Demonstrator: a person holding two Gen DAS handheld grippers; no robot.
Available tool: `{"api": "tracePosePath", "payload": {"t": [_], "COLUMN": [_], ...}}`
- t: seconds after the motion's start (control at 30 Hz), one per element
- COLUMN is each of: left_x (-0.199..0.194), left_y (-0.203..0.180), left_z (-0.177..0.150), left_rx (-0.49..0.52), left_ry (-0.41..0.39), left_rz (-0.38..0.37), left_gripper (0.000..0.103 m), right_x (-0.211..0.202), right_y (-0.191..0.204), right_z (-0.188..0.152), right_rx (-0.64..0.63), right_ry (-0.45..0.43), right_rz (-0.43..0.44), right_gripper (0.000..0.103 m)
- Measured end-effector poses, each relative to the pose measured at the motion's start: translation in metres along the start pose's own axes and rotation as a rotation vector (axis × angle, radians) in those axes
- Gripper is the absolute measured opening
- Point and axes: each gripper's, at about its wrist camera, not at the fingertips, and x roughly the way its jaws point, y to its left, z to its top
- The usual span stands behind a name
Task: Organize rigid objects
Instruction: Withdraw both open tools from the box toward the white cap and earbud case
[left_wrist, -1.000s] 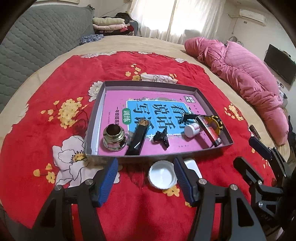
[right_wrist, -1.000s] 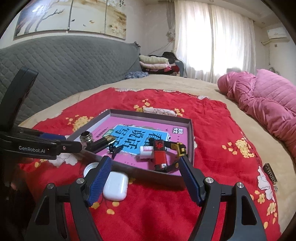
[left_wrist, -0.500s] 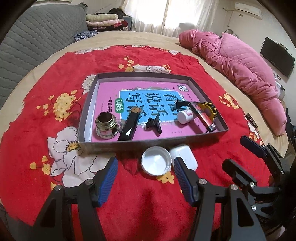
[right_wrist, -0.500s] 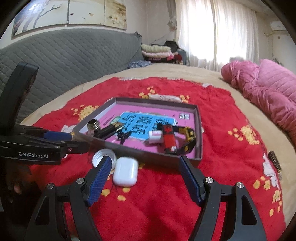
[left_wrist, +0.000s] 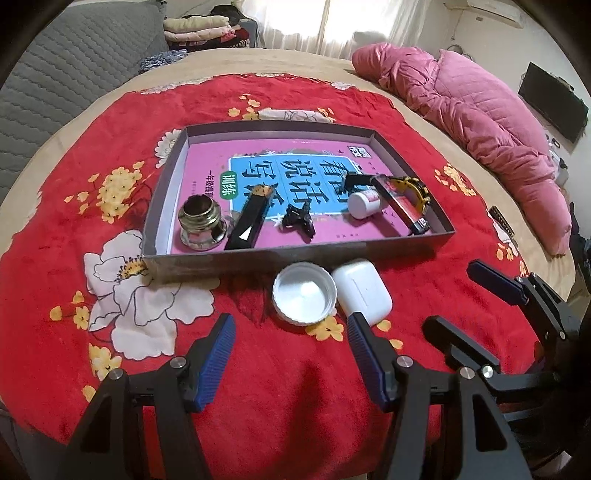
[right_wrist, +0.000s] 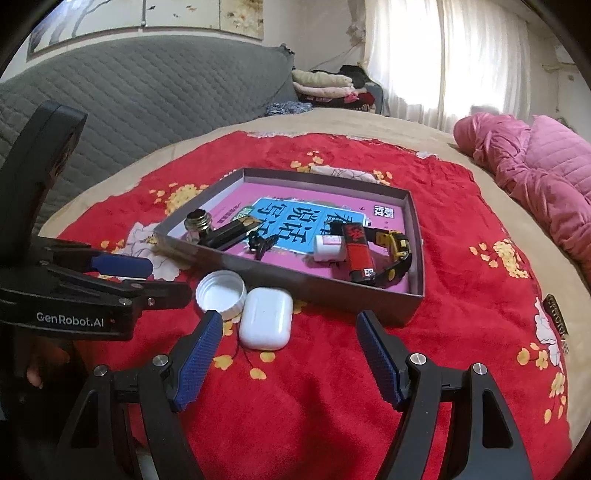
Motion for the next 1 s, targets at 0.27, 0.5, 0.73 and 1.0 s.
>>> {"api": "tracePosePath", "payload": {"t": [0.27, 0.5, 0.73, 1.0], "left_x": [0.007, 0.016, 0.032, 0.054], "left_y": [-0.003, -0.002, -0.009, -0.009], "left_z": [-0.004, -0.007, -0.002, 0.004], "left_rx": [0.007, 0.0, 0.008, 0.017], "left_ry": [0.024, 0.047, 0.07, 0.086], "left_rz": [-0.001, 0.0, -0.003, 0.038], "left_gripper": [0.062, 0.062, 0.062, 0.062], "right_x": [0.012, 0.034, 0.058, 0.071], "right_y": [0.004, 0.012, 0.014, 0.003], "right_z": [-0.004, -0.011, -0.015, -0.019], "right_rx": [-0.021, -0.051, -0.049, -0.001], "right_ry": [0.049, 0.115, 0.147, 0.162], "right_rz": [0.005, 0.015, 0.003, -0.006], "right_gripper": [0.076, 0.076, 0.076, 0.076]}}
